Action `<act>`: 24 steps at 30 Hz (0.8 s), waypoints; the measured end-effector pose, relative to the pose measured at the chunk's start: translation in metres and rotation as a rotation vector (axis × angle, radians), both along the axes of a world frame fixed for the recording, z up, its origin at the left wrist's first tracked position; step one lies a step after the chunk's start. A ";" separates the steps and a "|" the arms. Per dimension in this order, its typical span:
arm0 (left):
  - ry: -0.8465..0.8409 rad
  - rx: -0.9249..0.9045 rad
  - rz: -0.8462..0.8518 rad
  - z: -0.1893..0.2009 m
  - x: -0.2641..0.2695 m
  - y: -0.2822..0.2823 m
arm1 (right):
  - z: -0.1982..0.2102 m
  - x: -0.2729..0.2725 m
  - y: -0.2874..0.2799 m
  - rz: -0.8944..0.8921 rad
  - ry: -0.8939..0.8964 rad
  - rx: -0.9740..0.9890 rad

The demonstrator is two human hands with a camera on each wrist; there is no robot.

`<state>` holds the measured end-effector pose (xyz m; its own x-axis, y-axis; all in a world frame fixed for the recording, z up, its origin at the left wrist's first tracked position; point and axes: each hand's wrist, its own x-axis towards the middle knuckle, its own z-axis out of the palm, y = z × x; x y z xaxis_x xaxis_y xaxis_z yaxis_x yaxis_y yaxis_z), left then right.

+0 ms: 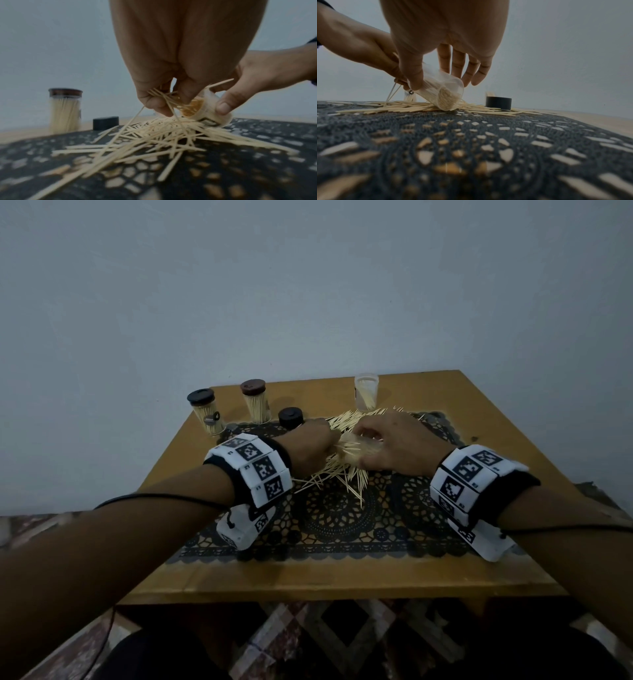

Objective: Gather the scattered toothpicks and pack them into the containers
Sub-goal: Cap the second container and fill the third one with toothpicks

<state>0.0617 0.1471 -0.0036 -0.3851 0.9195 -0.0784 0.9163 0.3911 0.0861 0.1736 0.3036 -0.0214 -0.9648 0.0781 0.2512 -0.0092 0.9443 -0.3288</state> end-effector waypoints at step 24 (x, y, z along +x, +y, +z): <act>-0.233 0.496 0.073 -0.001 0.010 -0.011 | -0.001 0.002 0.001 0.013 0.020 -0.024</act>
<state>0.0715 0.1358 -0.0043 -0.4736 0.8394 0.2666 0.8230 0.3141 0.4733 0.1754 0.3048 -0.0225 -0.9604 0.0720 0.2692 -0.0281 0.9361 -0.3507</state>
